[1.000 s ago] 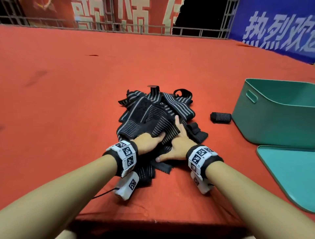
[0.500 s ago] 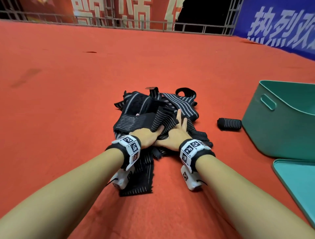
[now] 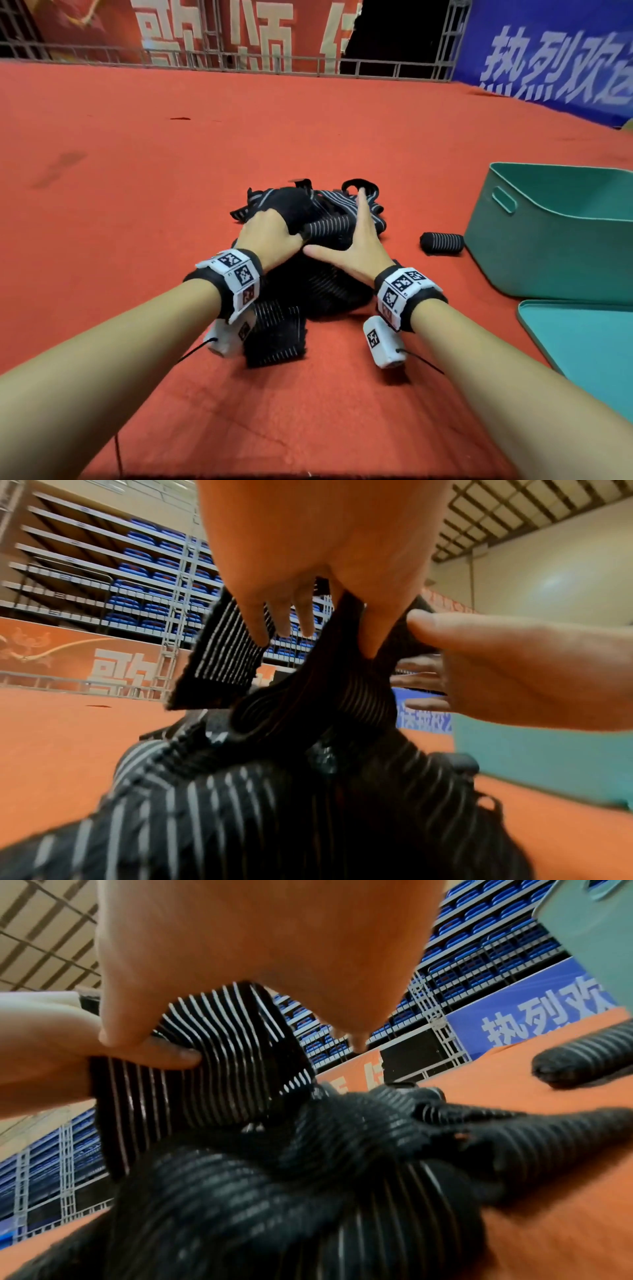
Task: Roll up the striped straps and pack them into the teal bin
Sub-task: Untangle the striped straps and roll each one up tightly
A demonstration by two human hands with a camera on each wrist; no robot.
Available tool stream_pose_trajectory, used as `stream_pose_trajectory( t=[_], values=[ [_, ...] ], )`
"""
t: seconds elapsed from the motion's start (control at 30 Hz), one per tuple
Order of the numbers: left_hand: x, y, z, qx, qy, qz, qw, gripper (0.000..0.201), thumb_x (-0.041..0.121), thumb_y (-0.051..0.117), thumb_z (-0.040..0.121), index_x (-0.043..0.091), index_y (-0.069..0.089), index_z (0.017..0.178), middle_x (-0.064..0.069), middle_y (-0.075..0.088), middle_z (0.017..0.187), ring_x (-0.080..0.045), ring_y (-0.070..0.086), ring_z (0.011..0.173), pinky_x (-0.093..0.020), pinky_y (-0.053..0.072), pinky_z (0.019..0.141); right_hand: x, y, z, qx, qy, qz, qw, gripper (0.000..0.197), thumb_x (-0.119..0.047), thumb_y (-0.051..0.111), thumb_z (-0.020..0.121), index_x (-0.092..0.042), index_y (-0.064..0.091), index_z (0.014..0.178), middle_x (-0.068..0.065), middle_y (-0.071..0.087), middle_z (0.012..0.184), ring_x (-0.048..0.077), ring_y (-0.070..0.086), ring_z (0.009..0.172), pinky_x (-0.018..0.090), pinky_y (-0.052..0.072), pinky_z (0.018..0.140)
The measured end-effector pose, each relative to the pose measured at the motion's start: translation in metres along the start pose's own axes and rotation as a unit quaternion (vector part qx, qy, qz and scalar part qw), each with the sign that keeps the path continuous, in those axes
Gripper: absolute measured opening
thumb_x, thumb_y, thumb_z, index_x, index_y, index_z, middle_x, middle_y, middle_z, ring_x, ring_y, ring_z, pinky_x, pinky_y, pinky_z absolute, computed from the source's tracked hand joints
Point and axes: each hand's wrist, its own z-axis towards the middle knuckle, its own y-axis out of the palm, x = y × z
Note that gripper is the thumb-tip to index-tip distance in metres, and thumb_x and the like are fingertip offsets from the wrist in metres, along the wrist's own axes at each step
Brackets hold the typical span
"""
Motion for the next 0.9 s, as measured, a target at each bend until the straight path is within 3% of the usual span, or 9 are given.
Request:
stream_pose_trajectory(
  t=[0.13, 0.27, 0.33, 0.4, 0.47, 0.57, 0.7, 0.8, 0.9],
  values=[
    [0.022, -0.039, -0.007, -0.075, 0.048, -0.231, 0.969, 0.04, 0.041, 0.067, 0.065, 0.025, 0.071, 0.102, 0.003, 0.076, 0.097, -0.019, 0.071, 0.088, -0.04, 0.058, 0.084, -0.033, -0.021, -0.005, 0.005, -0.087, 0.034, 0.996, 0.081, -0.045, 0.085, 0.079, -0.032, 0.047, 0.149, -0.01, 0.062, 0.137, -0.004, 0.057, 0.124, 0.025, 0.041, 0.111],
    [0.043, -0.064, -0.018, -0.16, -0.053, -0.398, 0.902, 0.032, 0.039, 0.052, 0.097, 0.015, 0.072, 0.09, -0.006, 0.075, 0.083, -0.022, 0.067, 0.08, -0.034, 0.052, 0.081, -0.049, -0.028, -0.009, 0.018, -0.121, 0.025, 0.992, 0.036, -0.015, 0.08, 0.087, -0.022, 0.072, 0.121, -0.012, 0.072, 0.109, -0.001, 0.067, 0.104, 0.027, 0.051, 0.098],
    [0.046, -0.067, -0.016, -0.162, -0.03, -0.275, 0.947, 0.034, 0.028, 0.04, 0.107, 0.013, 0.069, 0.097, -0.01, 0.074, 0.094, -0.023, 0.064, 0.084, -0.033, 0.049, 0.075, -0.05, -0.028, -0.012, 0.023, -0.105, 0.063, 0.992, 0.04, -0.011, 0.077, 0.087, -0.023, 0.068, 0.124, -0.009, 0.073, 0.112, 0.004, 0.068, 0.11, 0.028, 0.052, 0.099],
    [0.05, -0.073, -0.017, -0.178, 0.04, -0.043, 0.982, 0.032, 0.025, 0.04, 0.107, 0.017, 0.065, 0.125, -0.011, 0.068, 0.126, -0.025, 0.062, 0.106, -0.031, 0.046, 0.087, -0.052, -0.027, -0.015, -0.009, -0.071, 0.122, 0.99, 0.05, -0.005, 0.077, 0.087, -0.02, 0.061, 0.133, -0.003, 0.071, 0.12, 0.004, 0.066, 0.116, 0.02, 0.053, 0.094],
    [0.052, -0.077, -0.02, -0.18, 0.069, 0.129, 0.973, 0.041, 0.032, 0.045, 0.106, 0.034, 0.05, 0.146, -0.006, 0.061, 0.14, -0.028, 0.059, 0.122, -0.034, 0.045, 0.098, -0.053, -0.026, -0.018, -0.033, -0.045, 0.147, 0.988, 0.056, -0.001, 0.077, 0.086, -0.016, 0.058, 0.136, 0.003, 0.069, 0.124, 0.007, 0.066, 0.117, 0.017, 0.053, 0.089],
    [0.053, -0.076, -0.022, -0.075, 0.098, 0.178, 0.976, 0.043, 0.045, 0.058, 0.099, 0.047, 0.054, 0.141, 0.008, 0.062, 0.132, -0.021, 0.062, 0.117, -0.036, 0.049, 0.094, -0.051, -0.029, -0.02, -0.035, -0.004, 0.203, 0.978, 0.049, -0.001, 0.078, 0.084, -0.021, 0.063, 0.127, 0.007, 0.072, 0.118, 0.013, 0.07, 0.108, 0.025, 0.055, 0.089],
    [0.043, -0.065, -0.015, -0.06, 0.047, -0.097, 0.992, 0.031, 0.029, 0.081, 0.075, 0.03, 0.074, 0.106, 0.014, 0.076, 0.095, -0.008, 0.071, 0.094, -0.036, 0.057, 0.087, -0.05, -0.028, -0.023, -0.047, 0.011, 0.224, 0.973, 0.052, -0.004, 0.081, 0.074, -0.027, 0.069, 0.119, 0.008, 0.073, 0.119, 0.017, 0.07, 0.111, 0.036, 0.055, 0.098],
    [0.042, -0.051, -0.02, -0.069, 0.003, -0.341, 0.937, 0.044, 0.021, 0.081, 0.058, 0.014, 0.072, 0.1, 0.001, 0.079, 0.094, -0.018, 0.074, 0.091, -0.045, 0.058, 0.092, -0.048, -0.034, -0.025, -0.031, -0.003, 0.211, 0.977, 0.055, 0.008, 0.077, 0.079, -0.025, 0.071, 0.123, -0.001, 0.072, 0.114, -0.001, 0.067, 0.098, 0.029, 0.055, 0.095],
    [0.051, -0.05, -0.027, -0.03, -0.041, -0.531, 0.846, 0.033, 0.019, 0.082, 0.077, 0.008, 0.068, 0.104, -0.015, 0.075, 0.096, -0.029, 0.073, 0.084, -0.045, 0.06, 0.083, -0.045, -0.041, -0.027, -0.051, 0.003, 0.195, 0.979, 0.05, 0.012, 0.074, 0.078, -0.03, 0.075, 0.106, -0.01, 0.076, 0.105, -0.004, 0.068, 0.097, 0.02, 0.052, 0.09]
  ],
)
